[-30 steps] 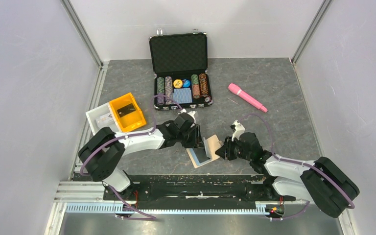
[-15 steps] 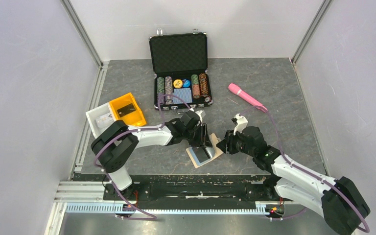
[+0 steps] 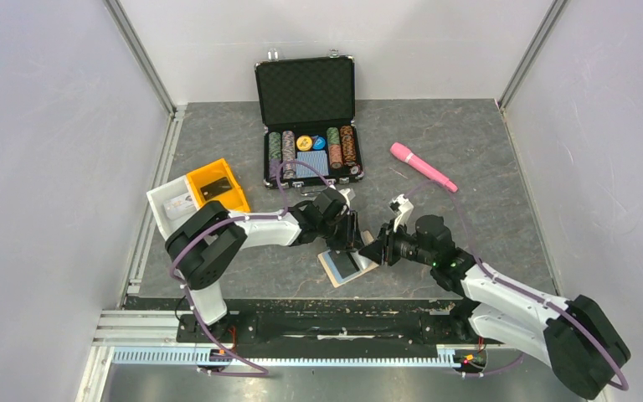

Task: Take the credit cards out of the card holder
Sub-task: Open the card holder at the center of the board, then remove the credit card from the card holder.

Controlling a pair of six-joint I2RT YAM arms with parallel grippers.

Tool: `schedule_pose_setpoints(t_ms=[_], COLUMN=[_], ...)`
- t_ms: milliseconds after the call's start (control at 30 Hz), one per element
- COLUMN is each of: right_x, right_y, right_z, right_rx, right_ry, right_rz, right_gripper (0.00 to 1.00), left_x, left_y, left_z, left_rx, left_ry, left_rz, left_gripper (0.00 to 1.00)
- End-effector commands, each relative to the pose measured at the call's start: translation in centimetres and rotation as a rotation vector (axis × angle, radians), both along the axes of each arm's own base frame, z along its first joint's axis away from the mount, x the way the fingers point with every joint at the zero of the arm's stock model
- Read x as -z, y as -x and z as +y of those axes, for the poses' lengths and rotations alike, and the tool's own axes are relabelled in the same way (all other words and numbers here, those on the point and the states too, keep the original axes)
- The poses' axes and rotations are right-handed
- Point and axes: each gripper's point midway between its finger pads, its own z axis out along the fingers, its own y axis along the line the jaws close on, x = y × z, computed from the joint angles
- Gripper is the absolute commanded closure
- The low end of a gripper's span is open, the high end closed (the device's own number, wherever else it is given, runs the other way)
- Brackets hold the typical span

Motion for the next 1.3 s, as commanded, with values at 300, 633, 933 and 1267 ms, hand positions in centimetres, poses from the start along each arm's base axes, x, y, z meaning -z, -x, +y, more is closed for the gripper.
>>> schedule_pose_setpoints(t_ms=[300,633,933,1267], right_x=[4.5,6.8,5.8,6.8], right_y=[0.4,0.9,1.2,1.6], right_z=[0.4,0.1,1.0,1.1], right_rx=[-0.037,-0.031,-0.072,-0.080], right_ry=[0.052,0.075,0.018,0.027], right_rz=[0.072,0.127,0.134,0.169], right_gripper=[0.75,0.75,0.75,0.75], left_x=[-3.5,-1.7,-0.2,0.5], left_y=[-1.7,2.1,3.5,3.6], left_z=[3.7,7.1,8.0,7.9], left_rx=[-0.108,-0.109,-0.103,-0.094], left_ry=[-0.157,-0.151,-0.126,-0.122], left_rz=[-0.123,-0.063,-0.047,-0.042], left_gripper=[0.51,0.54,0.57,0.58])
